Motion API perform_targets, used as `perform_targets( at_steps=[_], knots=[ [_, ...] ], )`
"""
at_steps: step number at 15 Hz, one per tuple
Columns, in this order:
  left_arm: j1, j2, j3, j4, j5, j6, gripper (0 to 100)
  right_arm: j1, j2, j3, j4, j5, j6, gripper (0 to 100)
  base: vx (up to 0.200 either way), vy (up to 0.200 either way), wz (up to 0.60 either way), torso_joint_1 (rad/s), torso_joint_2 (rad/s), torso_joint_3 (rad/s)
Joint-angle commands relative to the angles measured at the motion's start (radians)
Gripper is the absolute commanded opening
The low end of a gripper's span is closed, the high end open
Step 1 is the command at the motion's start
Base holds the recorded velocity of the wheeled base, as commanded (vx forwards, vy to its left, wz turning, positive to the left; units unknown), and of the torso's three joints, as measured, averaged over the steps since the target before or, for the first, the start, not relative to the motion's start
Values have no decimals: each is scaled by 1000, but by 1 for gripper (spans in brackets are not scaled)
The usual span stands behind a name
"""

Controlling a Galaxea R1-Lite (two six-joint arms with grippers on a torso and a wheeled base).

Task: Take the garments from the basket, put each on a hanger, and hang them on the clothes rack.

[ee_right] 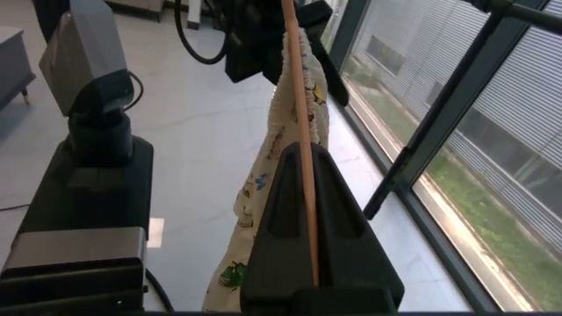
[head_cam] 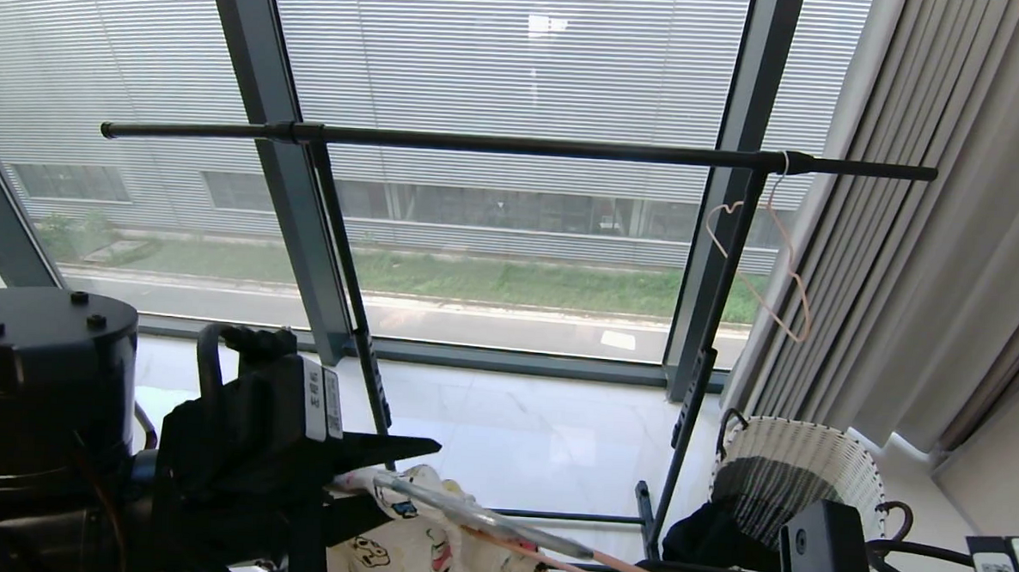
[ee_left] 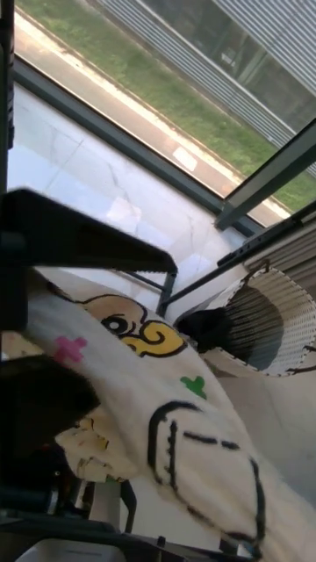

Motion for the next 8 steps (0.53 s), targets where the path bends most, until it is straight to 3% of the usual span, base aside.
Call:
perform_targets(
  at_steps=[1, 4, 5, 8],
  knots=[
    [-6, -2, 1, -9, -1, -5, 0, 2, 0, 1, 0, 1, 0, 0, 0, 0, 0, 0, 0, 0],
    [-16, 0, -1, -9, -2, -12, 0, -3, -1, 12, 1, -6, -9, 0, 0, 0, 0, 0, 0, 0],
    [-16, 1, -1, -10, -2, -14, 0, -6, 0, 14, 1, -7, -27, 100, 0, 0, 0, 0, 0, 0],
    [-10, 1, 2, -10, 3, -26, 0, -33, 5, 17, 1, -7, -30, 100, 0, 0, 0, 0, 0, 0]
  ],
)
